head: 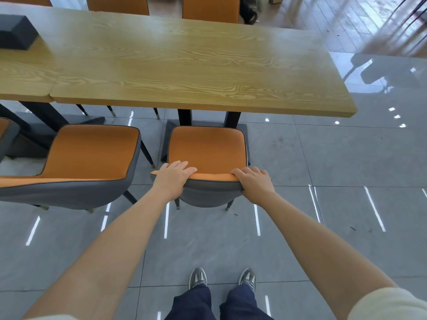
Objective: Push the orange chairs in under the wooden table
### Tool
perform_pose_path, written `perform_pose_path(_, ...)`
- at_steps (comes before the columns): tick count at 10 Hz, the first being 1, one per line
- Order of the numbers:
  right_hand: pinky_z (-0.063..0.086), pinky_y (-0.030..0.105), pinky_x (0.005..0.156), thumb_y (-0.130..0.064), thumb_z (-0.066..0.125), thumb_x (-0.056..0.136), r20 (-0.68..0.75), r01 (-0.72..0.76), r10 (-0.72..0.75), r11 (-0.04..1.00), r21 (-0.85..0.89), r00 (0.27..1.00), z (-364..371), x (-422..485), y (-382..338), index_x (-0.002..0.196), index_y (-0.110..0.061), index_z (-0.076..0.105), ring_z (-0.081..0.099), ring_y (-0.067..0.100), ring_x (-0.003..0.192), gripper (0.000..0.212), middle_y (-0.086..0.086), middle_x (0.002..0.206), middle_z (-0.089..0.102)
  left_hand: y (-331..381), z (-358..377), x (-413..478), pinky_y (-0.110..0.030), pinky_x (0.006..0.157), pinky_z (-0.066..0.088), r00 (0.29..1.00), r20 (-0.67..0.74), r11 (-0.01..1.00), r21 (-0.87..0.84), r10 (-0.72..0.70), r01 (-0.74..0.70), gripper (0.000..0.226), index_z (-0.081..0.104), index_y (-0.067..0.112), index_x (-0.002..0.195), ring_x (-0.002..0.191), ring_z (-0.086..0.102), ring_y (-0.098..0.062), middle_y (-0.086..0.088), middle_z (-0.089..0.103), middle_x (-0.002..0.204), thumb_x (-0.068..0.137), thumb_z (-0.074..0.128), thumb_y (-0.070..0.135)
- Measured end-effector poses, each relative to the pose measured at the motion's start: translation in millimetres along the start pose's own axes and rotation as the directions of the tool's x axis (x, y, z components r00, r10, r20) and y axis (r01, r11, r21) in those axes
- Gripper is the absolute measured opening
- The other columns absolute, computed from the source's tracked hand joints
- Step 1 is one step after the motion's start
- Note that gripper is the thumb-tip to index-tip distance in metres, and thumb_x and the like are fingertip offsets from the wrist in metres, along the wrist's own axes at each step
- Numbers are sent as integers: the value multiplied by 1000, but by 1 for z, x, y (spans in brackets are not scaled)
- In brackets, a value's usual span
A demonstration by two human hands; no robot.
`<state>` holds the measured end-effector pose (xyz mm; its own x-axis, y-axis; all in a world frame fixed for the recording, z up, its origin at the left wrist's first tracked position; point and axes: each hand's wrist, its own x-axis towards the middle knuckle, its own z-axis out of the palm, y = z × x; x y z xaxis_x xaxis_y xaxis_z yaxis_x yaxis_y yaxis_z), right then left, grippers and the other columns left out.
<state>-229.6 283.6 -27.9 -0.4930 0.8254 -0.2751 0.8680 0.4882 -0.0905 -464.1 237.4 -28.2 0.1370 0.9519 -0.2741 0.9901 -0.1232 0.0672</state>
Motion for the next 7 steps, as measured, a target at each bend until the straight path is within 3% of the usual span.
perform_pose_path(4,34,40,103,-10,50,90,15,-111,111,994,-2,994,-6,-18,-17,126,-15,36,45,29,116,40,8,126,50,-1,-4,0,-44,114,22,998,61,1000,16,21,-22,64,26,26,142,142,21,-27,-9,25,153,88,56,9)
perform_pose_path(5,30,41,107,-15,48,91,53,-136,134,990,46,990,-9,-23,-19,131,-16,33,41,29,122,42,8,131,47,0,-8,-2,-45,115,20,995,96,999,30,13,-16,67,23,25,143,143,17,-28,-11,22,154,87,60,20)
perform_pose_path(6,27,41,109,-25,49,92,37,-151,147,974,171,988,-15,-28,-21,135,-15,29,36,29,129,49,8,138,42,2,-14,-3,-49,116,13,989,149,999,38,1,-7,78,13,26,146,145,8,-28,-10,11,157,85,58,46)
perform_pose_path(7,26,41,111,-33,48,93,15,-155,157,952,263,988,-22,-34,-22,141,-15,22,32,29,133,57,7,146,35,5,-22,-5,-50,117,6,977,212,1000,27,9,-15,85,2,27,147,146,-1,-25,-6,-1,159,84,45,64)
